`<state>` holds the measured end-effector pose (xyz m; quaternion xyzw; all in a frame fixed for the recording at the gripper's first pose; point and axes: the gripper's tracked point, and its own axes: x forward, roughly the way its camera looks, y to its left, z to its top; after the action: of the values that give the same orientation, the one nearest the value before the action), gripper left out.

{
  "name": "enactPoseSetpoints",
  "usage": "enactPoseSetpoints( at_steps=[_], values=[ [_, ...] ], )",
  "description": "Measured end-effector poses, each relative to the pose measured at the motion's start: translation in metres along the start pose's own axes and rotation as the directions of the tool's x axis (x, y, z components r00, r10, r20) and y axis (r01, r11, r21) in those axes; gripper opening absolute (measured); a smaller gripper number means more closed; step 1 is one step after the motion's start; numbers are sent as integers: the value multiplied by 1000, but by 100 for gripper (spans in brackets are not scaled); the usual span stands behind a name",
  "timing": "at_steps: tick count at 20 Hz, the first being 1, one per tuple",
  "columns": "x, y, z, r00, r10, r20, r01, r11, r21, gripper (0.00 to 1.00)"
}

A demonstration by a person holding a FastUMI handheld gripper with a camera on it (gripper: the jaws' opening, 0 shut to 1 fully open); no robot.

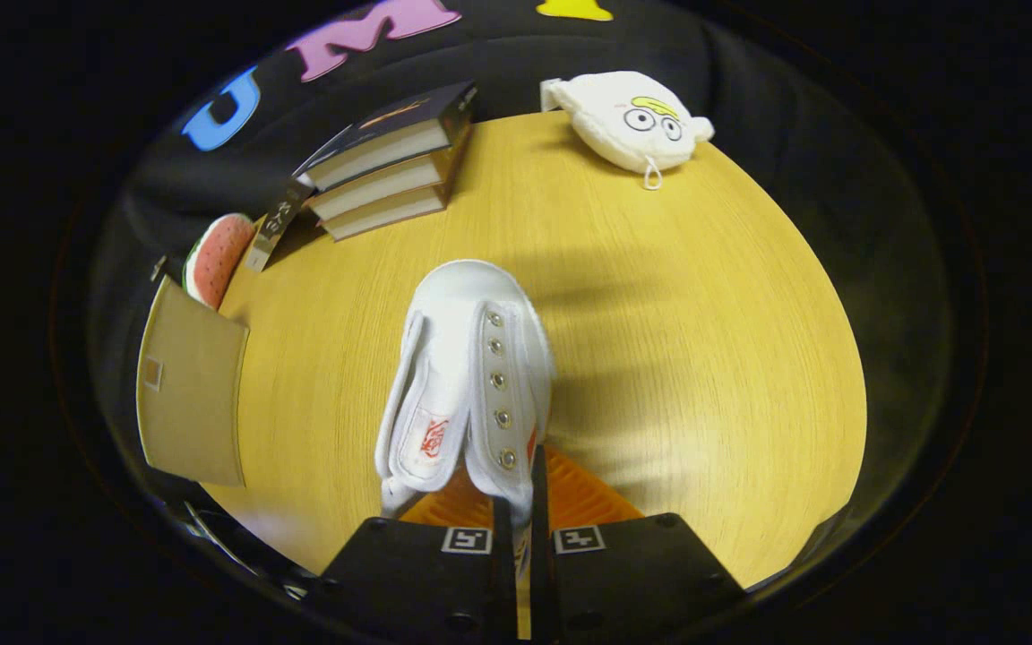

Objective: Open the storage box then place both shoes into the box .Put the left shoe in first, then the right shoe, with the right side of both shoes facing outward in a uniform manner.

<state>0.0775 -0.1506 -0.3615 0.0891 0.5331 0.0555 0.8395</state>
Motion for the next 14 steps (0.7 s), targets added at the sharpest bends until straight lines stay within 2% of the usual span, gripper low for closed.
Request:
enactPoseSetpoints(
  at_steps=[3,8,11,14],
  values=[
    [-14,-4,4,999,-19,42,18,999,36,5],
    [-65,23,23,988,-3,153,-9,997,81,5],
    [-57,19,10,985,-97,141,94,995,26,5],
    [-38,1,-12,969,-220,110,223,975,-11,5]
  ],
)
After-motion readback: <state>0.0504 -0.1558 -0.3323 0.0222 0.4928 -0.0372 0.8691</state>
